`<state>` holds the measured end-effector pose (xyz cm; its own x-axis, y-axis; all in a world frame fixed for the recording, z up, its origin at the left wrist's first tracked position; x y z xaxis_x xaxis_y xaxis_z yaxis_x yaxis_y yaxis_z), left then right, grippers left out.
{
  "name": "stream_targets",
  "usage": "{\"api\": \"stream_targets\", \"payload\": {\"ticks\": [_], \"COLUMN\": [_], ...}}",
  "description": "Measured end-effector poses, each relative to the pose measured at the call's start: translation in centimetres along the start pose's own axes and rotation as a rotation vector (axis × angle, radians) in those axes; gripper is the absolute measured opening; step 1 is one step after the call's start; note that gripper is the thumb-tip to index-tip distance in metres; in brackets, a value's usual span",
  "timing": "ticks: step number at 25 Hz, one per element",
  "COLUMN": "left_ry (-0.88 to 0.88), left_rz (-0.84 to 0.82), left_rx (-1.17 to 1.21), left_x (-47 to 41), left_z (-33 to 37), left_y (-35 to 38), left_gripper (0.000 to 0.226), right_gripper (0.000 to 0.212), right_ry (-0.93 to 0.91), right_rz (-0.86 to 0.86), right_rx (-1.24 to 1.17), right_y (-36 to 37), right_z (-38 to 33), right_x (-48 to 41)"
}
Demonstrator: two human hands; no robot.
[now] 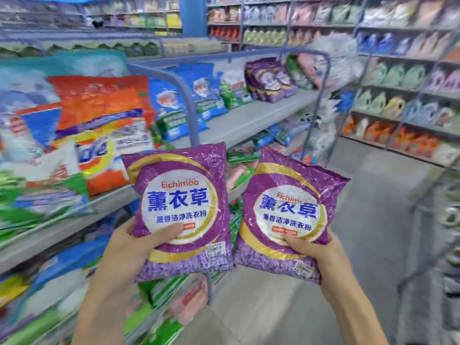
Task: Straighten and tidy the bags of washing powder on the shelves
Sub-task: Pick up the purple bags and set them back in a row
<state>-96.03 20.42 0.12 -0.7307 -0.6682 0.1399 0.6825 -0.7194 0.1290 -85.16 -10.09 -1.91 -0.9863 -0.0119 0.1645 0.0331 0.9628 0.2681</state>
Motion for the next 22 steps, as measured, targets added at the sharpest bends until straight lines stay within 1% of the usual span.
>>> {"api": "stream_targets", "payload": {"ticks": [1,2,4,5,7,10,12,13,16,18,20,22], "left_ry": [-0.006,-0.019,-0.055,-0.068,-0.060,-0.028,-0.046,-0.054,-0.060,-0.042,-0.016,-0.019], "left_rz": [-0.019,-0.048,-0.100,-0.117,-0.158,-0.167,-0.158,-0.162,-0.164,-0.159,-0.149,-0.144], "left_rx": [0.005,0.009,0.012,0.015,0.016,-0.013,0.020,0.018,-0.023,-0.020,-0.031,-0.029], "left_x": [-0.6,-1.2,-2.9,-3.9,-6.3,-10.2,-13.2,-14.8,-19.8,-22.8,-25.1,-27.5], "left_z": [-0.2,-0.4,-1.0,-1.1,-1.1,-0.7,-0.7,-0.6,-0.3,-0.2,0.2,0.3], "left_y": [2.5,5.0,10.4,12.8,17.4,23.3,27.4,29.4,35.9,39.9,43.9,47.6], "left_gripper": [0.064,0.066,0.082,0.085,0.078,0.076,0.058,0.058,0.092,0.100,0.097,0.081], "right_gripper": [0.049,0.049,0.049,0.048,0.047,0.049,0.050,0.049,0.052,0.053,0.054,0.053], "right_ry": [-0.017,-0.031,-0.058,-0.066,-0.081,-0.101,-0.105,-0.103,-0.096,-0.105,-0.098,-0.085], "right_rz": [0.010,0.017,0.030,0.038,0.062,0.098,0.118,0.126,0.143,0.156,0.157,0.137], "right_rx": [0.003,0.013,0.033,0.042,0.061,0.065,0.054,0.043,0.006,0.005,-0.008,-0.014], "right_y": [-1.2,-2.3,-4.3,-5.0,-6.6,-8.5,-9.6,-10.0,-11.1,-11.9,-12.7,-13.5], "right_z": [-0.9,-1.8,-3.7,-4.5,-5.7,-7.4,-8.5,-9.2,-11.3,-12.6,-13.7,-14.7], "right_x": [-1.4,-2.8,-6.1,-7.9,-12.2,-18.8,-23.7,-26.1,-33.5,-38.2,-42.8,-47.7]}}
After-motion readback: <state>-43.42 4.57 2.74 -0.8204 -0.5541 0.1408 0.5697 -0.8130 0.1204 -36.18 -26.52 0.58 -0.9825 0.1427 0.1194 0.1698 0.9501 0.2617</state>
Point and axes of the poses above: each hand's wrist, its own x-axis away from the middle knuckle, its own y-axis out of the palm, z = x × y, the point moved 6 cm from there along -x, towards the middle knuckle, and after that the axes turned 13 degrees about z, right-handed, at the moved point
